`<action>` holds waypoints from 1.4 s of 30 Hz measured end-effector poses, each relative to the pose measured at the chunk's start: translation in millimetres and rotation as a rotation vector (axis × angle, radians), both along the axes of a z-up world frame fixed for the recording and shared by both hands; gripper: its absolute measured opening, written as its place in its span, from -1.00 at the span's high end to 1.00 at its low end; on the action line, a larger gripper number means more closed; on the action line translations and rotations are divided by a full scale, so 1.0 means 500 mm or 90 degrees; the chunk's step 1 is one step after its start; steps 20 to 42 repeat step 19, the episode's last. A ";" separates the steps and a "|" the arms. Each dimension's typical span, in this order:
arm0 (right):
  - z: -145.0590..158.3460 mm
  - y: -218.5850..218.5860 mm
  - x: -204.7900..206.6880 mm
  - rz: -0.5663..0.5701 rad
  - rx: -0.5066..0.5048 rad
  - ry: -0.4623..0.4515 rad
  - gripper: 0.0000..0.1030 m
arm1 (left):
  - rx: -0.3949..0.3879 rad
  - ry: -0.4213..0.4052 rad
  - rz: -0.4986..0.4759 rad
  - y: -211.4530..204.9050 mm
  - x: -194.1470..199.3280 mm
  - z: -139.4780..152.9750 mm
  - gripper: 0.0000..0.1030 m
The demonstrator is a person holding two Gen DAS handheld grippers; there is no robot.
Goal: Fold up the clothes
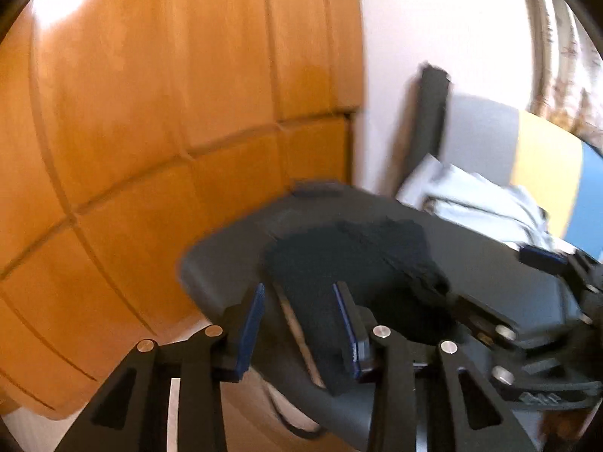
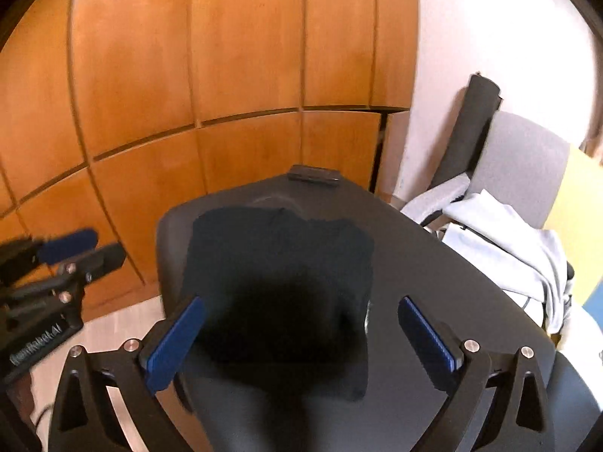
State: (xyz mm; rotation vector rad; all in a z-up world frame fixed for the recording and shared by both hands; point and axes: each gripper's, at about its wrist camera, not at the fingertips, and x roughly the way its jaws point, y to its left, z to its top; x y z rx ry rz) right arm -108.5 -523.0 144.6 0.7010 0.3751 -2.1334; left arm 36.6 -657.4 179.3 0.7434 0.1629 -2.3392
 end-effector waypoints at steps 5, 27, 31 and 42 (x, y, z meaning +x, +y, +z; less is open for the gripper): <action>0.032 0.043 0.055 -0.023 -0.033 0.073 -1.00 | 0.041 0.035 -0.003 0.001 0.012 0.012 0.28; 0.005 0.024 0.109 0.000 0.028 0.120 -1.00 | 0.080 0.088 -0.020 -0.005 0.002 0.024 0.28; 0.005 0.024 0.109 0.000 0.028 0.120 -1.00 | 0.080 0.088 -0.020 -0.005 0.002 0.024 0.28; 0.005 0.024 0.109 0.000 0.028 0.120 -1.00 | 0.080 0.088 -0.020 -0.005 0.002 0.024 0.28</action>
